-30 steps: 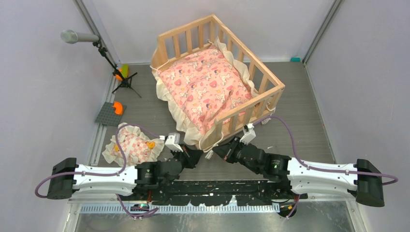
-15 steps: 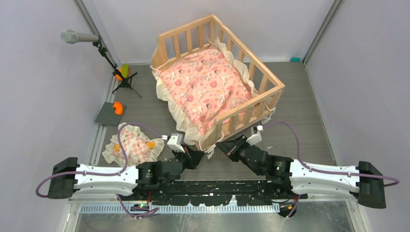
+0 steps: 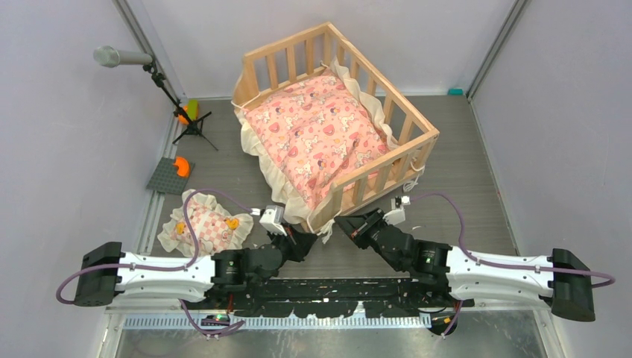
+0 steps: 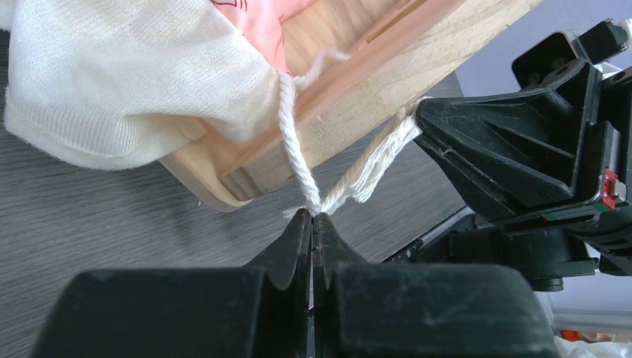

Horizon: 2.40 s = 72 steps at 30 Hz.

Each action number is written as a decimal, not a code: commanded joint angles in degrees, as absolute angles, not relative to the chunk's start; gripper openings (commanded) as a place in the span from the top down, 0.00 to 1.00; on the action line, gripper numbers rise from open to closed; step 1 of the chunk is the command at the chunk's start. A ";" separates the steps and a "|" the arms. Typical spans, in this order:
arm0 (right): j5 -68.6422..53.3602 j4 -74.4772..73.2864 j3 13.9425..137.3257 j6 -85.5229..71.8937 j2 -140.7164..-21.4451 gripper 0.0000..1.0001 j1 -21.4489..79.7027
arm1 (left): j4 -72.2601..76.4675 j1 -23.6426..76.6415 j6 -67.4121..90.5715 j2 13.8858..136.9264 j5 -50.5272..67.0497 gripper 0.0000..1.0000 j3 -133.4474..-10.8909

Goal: Set up the pet bed
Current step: Tie the ropes to the bed frame.

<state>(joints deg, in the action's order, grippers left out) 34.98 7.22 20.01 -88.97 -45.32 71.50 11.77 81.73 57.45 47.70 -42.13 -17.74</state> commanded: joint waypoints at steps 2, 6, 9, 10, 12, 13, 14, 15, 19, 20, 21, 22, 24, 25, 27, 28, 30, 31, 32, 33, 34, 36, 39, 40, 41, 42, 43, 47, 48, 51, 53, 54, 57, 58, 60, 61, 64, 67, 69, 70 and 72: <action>37.82 13.11 18.83 -92.20 -45.38 1.00 71.35 | 14.33 81.57 55.85 48.41 -42.59 1.00 -18.65; 36.01 15.63 17.43 -92.33 -44.40 1.00 71.36 | 14.68 81.58 55.90 48.88 -43.17 1.00 -18.57; 34.75 16.21 16.95 -92.51 -43.34 1.00 71.31 | 14.85 81.57 55.83 49.27 -43.78 1.00 -18.62; 34.52 16.51 16.77 -92.71 -43.07 1.00 71.35 | 14.97 81.60 55.78 49.47 -43.95 1.00 -18.63; 34.19 16.96 16.42 -93.32 -42.78 1.00 71.32 | 15.08 81.64 55.72 49.93 -44.17 1.00 -18.63; 34.10 17.49 16.20 -93.68 -42.72 1.00 71.35 | 15.11 81.62 55.68 50.19 -44.20 1.00 -18.59; 33.99 18.15 15.99 -94.03 -42.73 1.00 71.37 | 15.19 81.57 55.72 50.43 -44.25 1.00 -18.63; 33.79 19.32 15.61 -94.26 -42.78 1.00 71.37 | 15.28 81.57 55.71 50.61 -44.31 1.00 -18.63; 33.79 21.76 15.09 -95.31 -43.14 1.00 71.31 | 15.59 81.61 55.72 51.27 -44.31 1.00 -18.72; 33.97 21.46 15.18 -95.59 -43.22 1.00 71.34 | 15.70 81.57 55.72 51.41 -44.30 1.00 -18.71; 34.39 21.04 15.28 -96.03 -43.38 1.00 71.36 | 15.73 81.59 55.72 51.48 -44.23 1.00 -18.76; 34.85 20.93 15.30 -96.40 -43.68 1.00 71.34 | 15.80 81.64 55.66 51.54 -44.11 1.00 -18.76; 35.96 20.89 15.17 -97.20 -44.43 1.00 71.34 | 15.85 81.57 55.68 51.62 -44.11 1.00 -18.94; 36.67 20.92 15.13 -97.67 -44.80 1.00 71.36 | 15.90 81.56 55.57 51.64 -44.07 1.00 -19.05; 37.53 20.99 14.89 -98.48 -45.63 1.00 71.36 | 15.91 81.58 55.23 51.55 -43.78 1.00 -19.31; 38.01 21.03 14.79 -98.85 -46.02 1.00 71.34 | 15.91 81.59 55.06 51.55 -43.53 1.00 -19.45; 38.84 20.97 14.72 -99.62 -46.61 1.00 71.37 | 15.91 81.56 54.79 51.61 -43.01 1.00 -19.72; 39.15 20.85 14.73 -100.09 -46.91 1.00 71.37 | 16.03 81.58 54.81 51.73 -42.86 1.00 -19.81; 39.52 20.83 14.75 -100.33 -47.23 1.00 71.36 | 16.20 81.57 54.75 51.81 -42.56 1.00 -19.92; 39.85 20.87 14.82 -100.51 -47.52 1.00 71.32 | 16.44 81.56 54.76 52.03 -42.22 1.00 -20.01; 40.08 20.90 14.88 -100.62 -47.80 1.00 71.35 | 16.78 81.61 54.69 52.14 -41.98 1.00 -20.04; 40.39 20.75 15.07 -100.64 -48.42 1.00 71.31 | 17.44 81.59 54.59 52.54 -41.34 1.00 -20.17; 40.47 19.67 15.90 -99.94 -49.09 1.00 71.37 | 18.28 81.61 54.57 53.05 -40.23 1.00 -20.38; 40.40 18.81 16.35 -99.48 -49.27 1.00 71.35 | 18.69 81.57 54.57 53.18 -39.95 1.00 -20.47; 40.44 17.87 16.81 -98.96 -49.37 1.00 71.36 | 19.09 81.57 54.57 53.27 -39.72 1.00 -20.48; 40.42 16.81 17.22 -98.28 -49.45 1.00 71.34 | 19.37 81.56 54.57 53.26 -39.51 1.00 -20.48; 40.50 15.59 17.70 -97.62 -49.44 1.00 71.35 | 19.49 81.56 54.56 53.26 -39.35 1.00 -20.56; 40.24 10.90 19.48 -94.58 -49.43 1.00 71.36 | 19.56 81.57 54.29 52.70 -39.15 1.00 -20.95; 40.02 10.25 19.88 -93.47 -49.59 1.00 71.37 | 19.52 81.56 54.19 52.51 -39.21 1.00 -21.00; 38.78 9.24 21.16 -91.10 -50.71 1.00 71.39 | 19.51 81.57 53.97 52.29 -39.24 1.00 -21.09; 37.59 9.23 22.08 -89.41 -51.97 1.00 71.45 | 19.51 81.60 53.93 52.26 -39.36 1.00 -21.18; 36.93 9.11 22.70 -88.60 -52.70 1.00 71.42 | 19.51 81.57 53.90 52.21 -39.45 1.00 -21.16; 34.57 7.99 24.88 -85.88 -55.04 1.00 71.45 | 19.59 81.60 53.88 52.23 -39.55 1.00 -21.30; 33.82 7.43 25.60 -85.07 -55.74 1.00 71.46 | 19.68 81.60 53.86 52.23 -39.63 1.00 -21.39; 32.38 6.20 26.80 -83.20 -57.10 1.00 71.55 | 19.69 81.62 53.60 52.30 -39.68 1.00 -21.61; 31.75 5.49 27.29 -82.54 -57.51 1.00 71.66 | 19.69 81.62 53.46 52.30 -39.72 1.00 -21.76; 30.43 4.14 27.95 -80.96 -57.89 1.00 72.09 | 19.57 81.56 53.11 52.49 -39.94 1.00 -22.04; 28.71 3.32 28.48 -79.63 -58.00 1.00 72.16 | 19.43 81.60 52.92 52.79 -40.33 1.00 -22.14; 27.83 2.27 29.26 -79.03 -58.13 1.00 72.16 | 19.29 81.58 52.74 52.74 -40.43 0.98 -22.06; 27.52 1.61 29.53 -78.75 -58.24 1.00 72.16 | 19.19 81.58 52.74 52.75 -40.39 0.96 -22.13; 27.05 1.10 29.85 -78.48 -58.48 1.00 72.16 | 18.74 81.61 52.65 52.54 -40.35 0.86 -22.17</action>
<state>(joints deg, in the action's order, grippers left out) 28.21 2.76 26.92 -80.95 -58.15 71.90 17.02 81.71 53.80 53.10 -39.40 -19.97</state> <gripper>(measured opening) 0.045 0.068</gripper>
